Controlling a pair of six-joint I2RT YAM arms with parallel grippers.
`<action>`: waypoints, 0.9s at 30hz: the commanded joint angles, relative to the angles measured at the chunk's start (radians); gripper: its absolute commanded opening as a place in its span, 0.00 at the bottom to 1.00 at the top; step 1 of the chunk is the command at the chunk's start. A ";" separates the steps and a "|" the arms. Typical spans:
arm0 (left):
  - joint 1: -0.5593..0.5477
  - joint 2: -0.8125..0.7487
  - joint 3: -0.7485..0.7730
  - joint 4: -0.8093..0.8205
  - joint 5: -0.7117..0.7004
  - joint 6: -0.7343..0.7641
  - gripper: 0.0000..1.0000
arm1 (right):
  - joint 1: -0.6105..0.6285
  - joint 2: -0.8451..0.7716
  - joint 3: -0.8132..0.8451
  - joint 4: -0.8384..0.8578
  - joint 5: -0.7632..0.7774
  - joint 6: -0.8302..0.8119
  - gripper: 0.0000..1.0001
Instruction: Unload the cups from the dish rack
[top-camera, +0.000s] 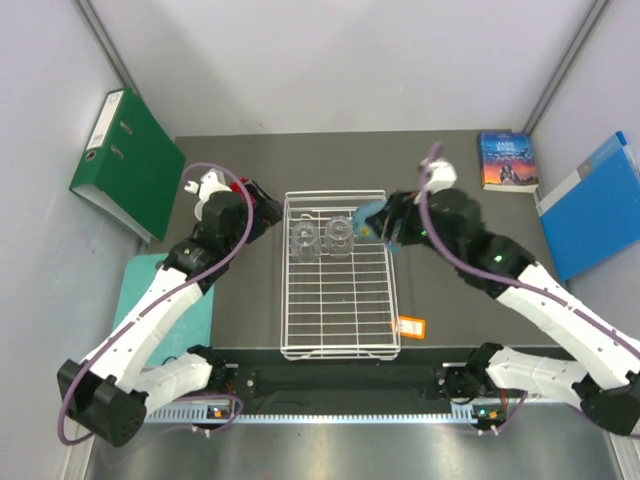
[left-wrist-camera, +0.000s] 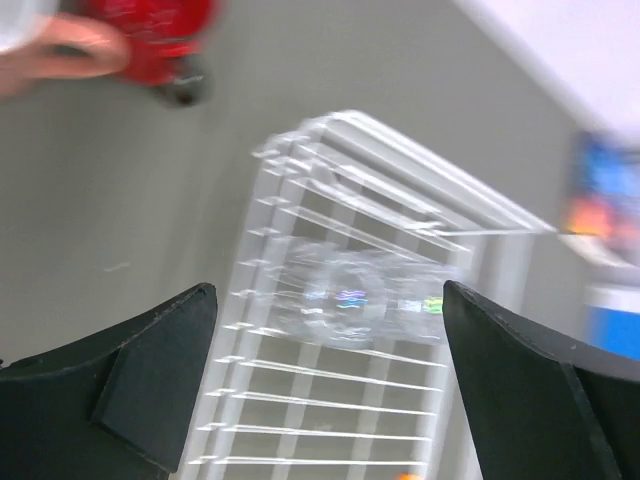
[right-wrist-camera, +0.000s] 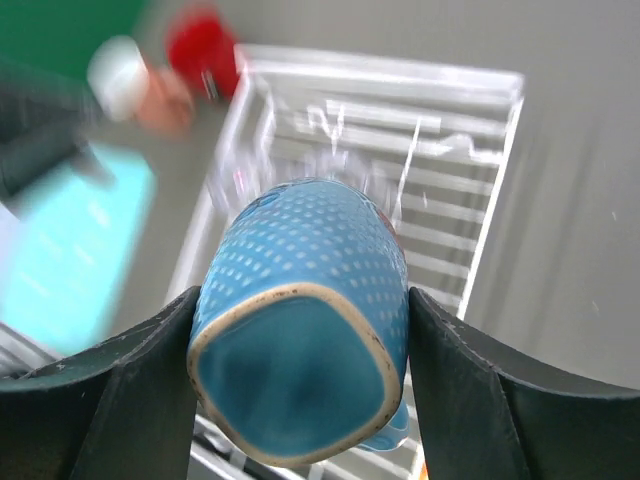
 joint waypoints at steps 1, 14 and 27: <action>0.005 -0.107 -0.130 0.444 0.253 -0.079 0.99 | -0.253 -0.091 -0.070 0.362 -0.355 0.123 0.00; 0.005 0.034 -0.218 1.057 0.730 -0.179 0.95 | -0.530 0.015 -0.274 1.080 -0.910 0.642 0.00; -0.021 0.137 -0.152 1.243 0.811 -0.254 0.94 | -0.525 0.116 -0.312 1.247 -0.941 0.746 0.00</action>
